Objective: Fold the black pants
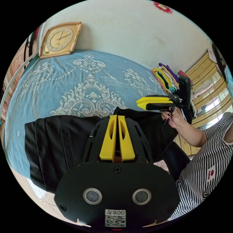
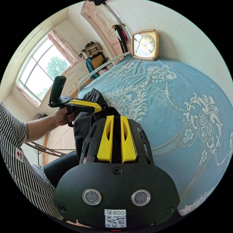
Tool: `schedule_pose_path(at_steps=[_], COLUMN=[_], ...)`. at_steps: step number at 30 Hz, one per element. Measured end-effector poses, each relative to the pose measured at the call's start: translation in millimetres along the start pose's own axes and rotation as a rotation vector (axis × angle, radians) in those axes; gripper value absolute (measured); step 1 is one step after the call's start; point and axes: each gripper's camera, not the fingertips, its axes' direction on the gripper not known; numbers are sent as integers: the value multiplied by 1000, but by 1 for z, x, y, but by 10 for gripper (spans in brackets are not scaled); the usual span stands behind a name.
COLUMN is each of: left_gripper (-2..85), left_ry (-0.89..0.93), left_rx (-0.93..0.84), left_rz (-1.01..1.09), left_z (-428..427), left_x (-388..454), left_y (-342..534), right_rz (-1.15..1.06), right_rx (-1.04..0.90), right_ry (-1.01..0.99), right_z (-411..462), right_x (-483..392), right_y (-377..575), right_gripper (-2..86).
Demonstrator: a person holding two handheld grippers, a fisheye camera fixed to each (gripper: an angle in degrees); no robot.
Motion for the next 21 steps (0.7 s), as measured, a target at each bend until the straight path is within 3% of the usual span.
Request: schedule_pose_path(at_steps=[7,15,21], left_gripper=[4,4,3], left_ry=[-6,7,-4], left_rx=[32,42,150], left_rz=[39,49,24], left_z=[-8,-4,-16], left_x=[-27,-55,-68], left_y=[33,67,94], right_rz=[-231,-254,-216], right_rx=[-149,-202,-125], right_ry=[-31,-179,-141], right_z=[31,34,3], right_x=[-20,-4,6], right_y=[-86,-142,-174], right_gripper=[89,41,10])
